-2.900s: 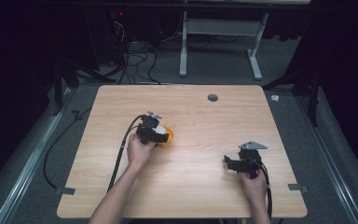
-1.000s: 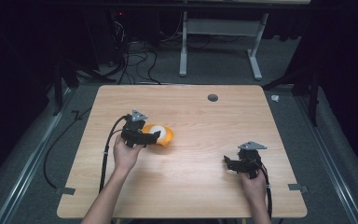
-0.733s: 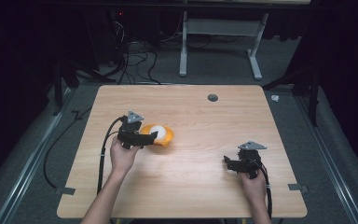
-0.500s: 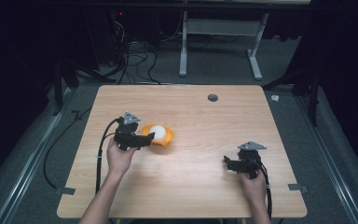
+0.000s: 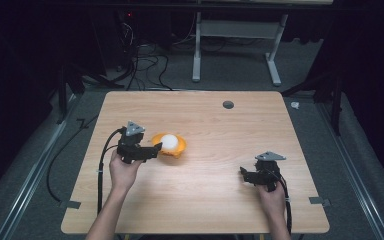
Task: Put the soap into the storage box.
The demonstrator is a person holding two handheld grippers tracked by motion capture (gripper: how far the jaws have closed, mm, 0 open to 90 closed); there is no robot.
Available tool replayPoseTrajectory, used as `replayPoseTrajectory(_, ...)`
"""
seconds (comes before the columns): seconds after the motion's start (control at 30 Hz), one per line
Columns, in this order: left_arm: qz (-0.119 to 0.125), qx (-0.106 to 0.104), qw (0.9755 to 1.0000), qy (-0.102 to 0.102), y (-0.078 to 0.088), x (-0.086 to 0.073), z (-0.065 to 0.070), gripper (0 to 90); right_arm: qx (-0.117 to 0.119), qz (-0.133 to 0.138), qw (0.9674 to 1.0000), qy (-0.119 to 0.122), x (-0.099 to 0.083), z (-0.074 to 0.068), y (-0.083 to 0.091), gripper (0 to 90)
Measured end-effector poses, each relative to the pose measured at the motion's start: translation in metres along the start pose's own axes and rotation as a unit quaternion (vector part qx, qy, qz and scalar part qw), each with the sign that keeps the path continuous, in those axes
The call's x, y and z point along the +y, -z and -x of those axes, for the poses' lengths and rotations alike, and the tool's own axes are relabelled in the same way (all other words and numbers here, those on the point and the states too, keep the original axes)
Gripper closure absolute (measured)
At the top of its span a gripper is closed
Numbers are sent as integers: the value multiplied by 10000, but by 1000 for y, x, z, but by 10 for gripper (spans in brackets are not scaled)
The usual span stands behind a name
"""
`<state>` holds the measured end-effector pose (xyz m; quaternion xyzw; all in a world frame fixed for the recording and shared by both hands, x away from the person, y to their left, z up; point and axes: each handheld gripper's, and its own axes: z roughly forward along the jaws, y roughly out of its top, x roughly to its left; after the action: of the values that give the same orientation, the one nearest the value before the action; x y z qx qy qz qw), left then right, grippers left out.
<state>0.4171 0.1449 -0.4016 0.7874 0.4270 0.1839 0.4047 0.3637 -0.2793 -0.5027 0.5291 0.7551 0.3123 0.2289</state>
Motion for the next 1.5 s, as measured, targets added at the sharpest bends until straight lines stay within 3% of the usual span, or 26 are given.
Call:
replayPoseTrajectory(0.53,75,37,9998,173,11,-14,-7,216,-2,0,10000,0,0,0,0,214)
replayPoseTrajectory(0.83,114,145,9997,172,19,-19,-10,215,-2,-2,10000,0,0,0,0,214)
replayPoseTrajectory(1.5,171,82,9994,288,32,-30,-11,213,-1,-1,10000,1,0,0,0,214)
